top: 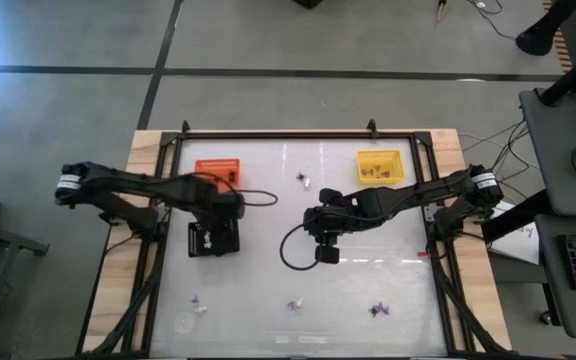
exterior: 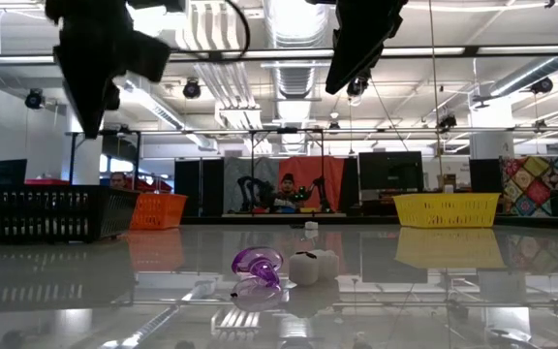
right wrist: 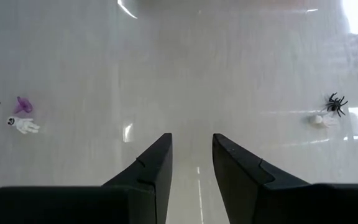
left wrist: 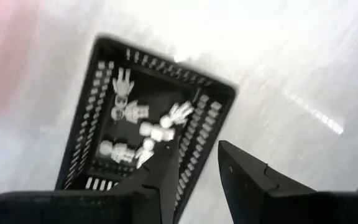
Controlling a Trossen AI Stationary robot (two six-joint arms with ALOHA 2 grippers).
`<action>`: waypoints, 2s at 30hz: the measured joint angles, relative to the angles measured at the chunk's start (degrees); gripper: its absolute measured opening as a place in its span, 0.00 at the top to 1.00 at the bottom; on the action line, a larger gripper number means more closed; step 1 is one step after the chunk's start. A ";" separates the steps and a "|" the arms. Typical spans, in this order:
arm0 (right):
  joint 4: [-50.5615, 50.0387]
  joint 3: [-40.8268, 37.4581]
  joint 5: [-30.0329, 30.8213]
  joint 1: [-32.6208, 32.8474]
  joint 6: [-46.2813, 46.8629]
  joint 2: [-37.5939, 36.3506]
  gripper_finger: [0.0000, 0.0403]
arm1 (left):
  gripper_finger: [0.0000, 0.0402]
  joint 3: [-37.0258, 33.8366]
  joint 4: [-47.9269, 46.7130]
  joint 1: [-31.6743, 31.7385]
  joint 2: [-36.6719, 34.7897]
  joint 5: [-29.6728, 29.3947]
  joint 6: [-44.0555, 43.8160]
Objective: Sort Halloween decoration
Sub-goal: Put the purple witch hat toy into the yellow bin
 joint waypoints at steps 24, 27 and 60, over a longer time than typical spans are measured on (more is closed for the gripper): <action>1.66 -0.48 -0.53 -0.24 13.99 0.22 0.78 | 0.76 2.18 -0.86 -0.50 -15.68 -8.45 10.74; 1.58 -0.59 -0.54 -0.23 19.63 0.24 0.77 | 0.76 2.18 -2.05 -0.50 -16.34 -8.45 13.77; -4.82 -0.63 -4.60 12.11 73.41 11.54 0.71 | 0.76 1.13 -7.80 -0.50 -28.32 -8.45 25.75</action>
